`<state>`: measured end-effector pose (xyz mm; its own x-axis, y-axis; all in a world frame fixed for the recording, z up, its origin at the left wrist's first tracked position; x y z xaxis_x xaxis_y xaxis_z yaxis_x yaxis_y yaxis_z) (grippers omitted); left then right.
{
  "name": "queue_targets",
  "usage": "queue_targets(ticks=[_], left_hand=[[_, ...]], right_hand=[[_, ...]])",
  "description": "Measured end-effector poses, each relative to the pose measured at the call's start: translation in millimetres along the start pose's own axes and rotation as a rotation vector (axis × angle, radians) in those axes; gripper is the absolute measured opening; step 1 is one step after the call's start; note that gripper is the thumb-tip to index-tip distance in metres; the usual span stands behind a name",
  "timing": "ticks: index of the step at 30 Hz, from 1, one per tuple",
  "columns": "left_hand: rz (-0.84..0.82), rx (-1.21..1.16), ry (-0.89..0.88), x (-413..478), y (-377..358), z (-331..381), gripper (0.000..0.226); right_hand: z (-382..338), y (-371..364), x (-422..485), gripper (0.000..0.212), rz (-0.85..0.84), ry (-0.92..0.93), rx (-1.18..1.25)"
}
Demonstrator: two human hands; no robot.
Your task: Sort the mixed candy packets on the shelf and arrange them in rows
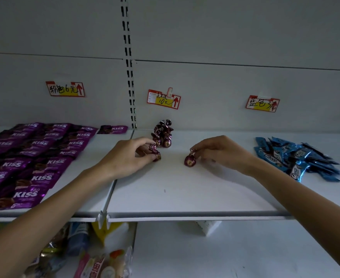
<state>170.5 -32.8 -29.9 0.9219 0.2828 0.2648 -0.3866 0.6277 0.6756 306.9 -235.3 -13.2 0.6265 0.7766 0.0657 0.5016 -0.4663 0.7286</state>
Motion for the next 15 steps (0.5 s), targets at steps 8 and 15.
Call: queue_targets(ticks=[8,15], left_hand=[[0.025,-0.055,-0.052,5,-4,-4,0.022],[0.044,-0.071,-0.056,10,-3,-7,0.017]], right_hand=[[-3,-11,4,0.017,-0.004,0.133,-0.146],[-12,-28,24,0.013,0.074,0.168,-0.127]])
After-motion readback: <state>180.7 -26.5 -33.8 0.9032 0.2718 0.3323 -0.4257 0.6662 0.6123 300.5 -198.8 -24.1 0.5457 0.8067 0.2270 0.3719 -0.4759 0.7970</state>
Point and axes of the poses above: each hand's wrist, its own x-axis towards the middle knuckle, its own y-axis out of the back of the hand, z = x × y, the point moved 1 cm from there along x, towards the middle knuckle, and after that the axes turned 8 degrees about -x, right-handed, at the moved point
